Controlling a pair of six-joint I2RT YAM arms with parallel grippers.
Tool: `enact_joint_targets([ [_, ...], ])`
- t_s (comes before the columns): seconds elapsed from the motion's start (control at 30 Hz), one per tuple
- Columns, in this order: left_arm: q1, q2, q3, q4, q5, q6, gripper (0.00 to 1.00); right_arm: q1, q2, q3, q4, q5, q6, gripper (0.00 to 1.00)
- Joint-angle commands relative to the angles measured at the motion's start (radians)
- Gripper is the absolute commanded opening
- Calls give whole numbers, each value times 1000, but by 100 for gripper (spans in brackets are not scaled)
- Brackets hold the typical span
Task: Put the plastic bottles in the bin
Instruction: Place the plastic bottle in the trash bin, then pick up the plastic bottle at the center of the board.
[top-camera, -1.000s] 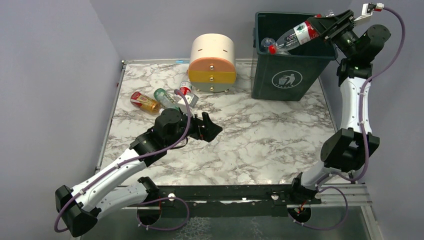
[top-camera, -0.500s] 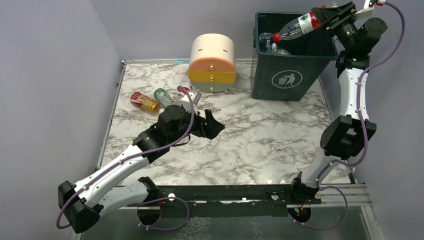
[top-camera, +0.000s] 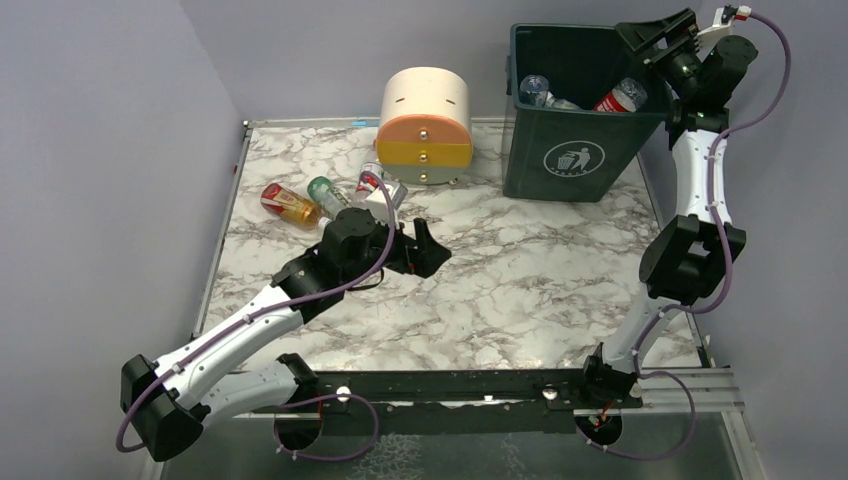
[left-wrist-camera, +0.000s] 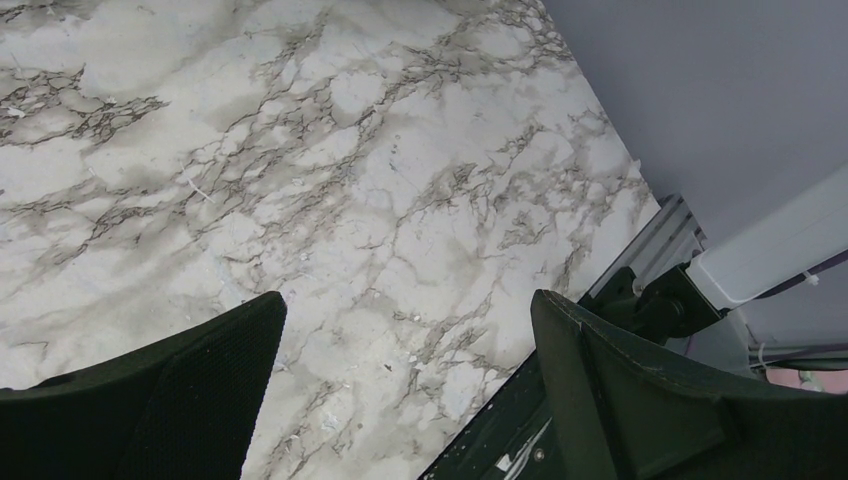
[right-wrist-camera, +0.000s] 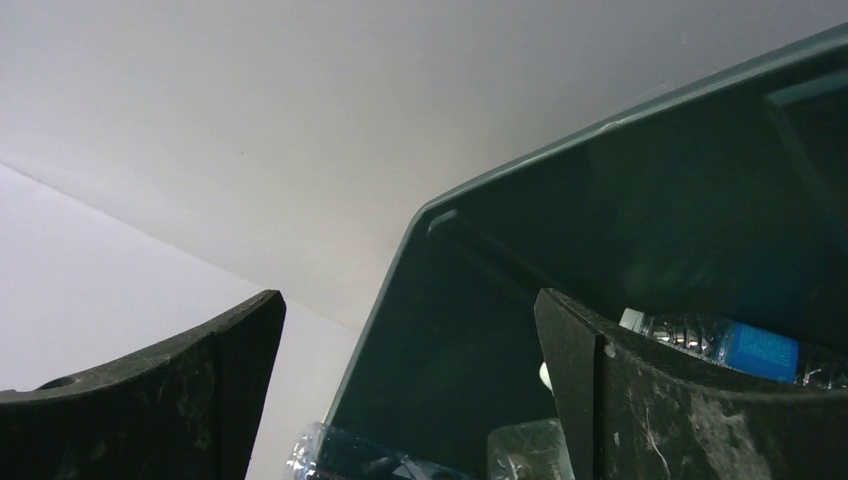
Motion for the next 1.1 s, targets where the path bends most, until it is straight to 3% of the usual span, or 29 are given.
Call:
enact_joint_targets([
  [0.0,-3,11,43,-6,-35,23,99,11,-44,2,38,-24,1,99],
  [0.17,-2,33,70,-68,-149,71,99,31,-122,-30,60,-81,8,100],
  [0.5,90,136,129,-108,-241,163,99,166,-420,-372,133,-132,-18,100],
  [0.77,307,130,52,50,-153,298,99,239,-634,-643,116,-160,-42,100],
  [1.07,369,274,-18,296,-297,423,99,252,-731,-775,76,-223,-59,100],
])
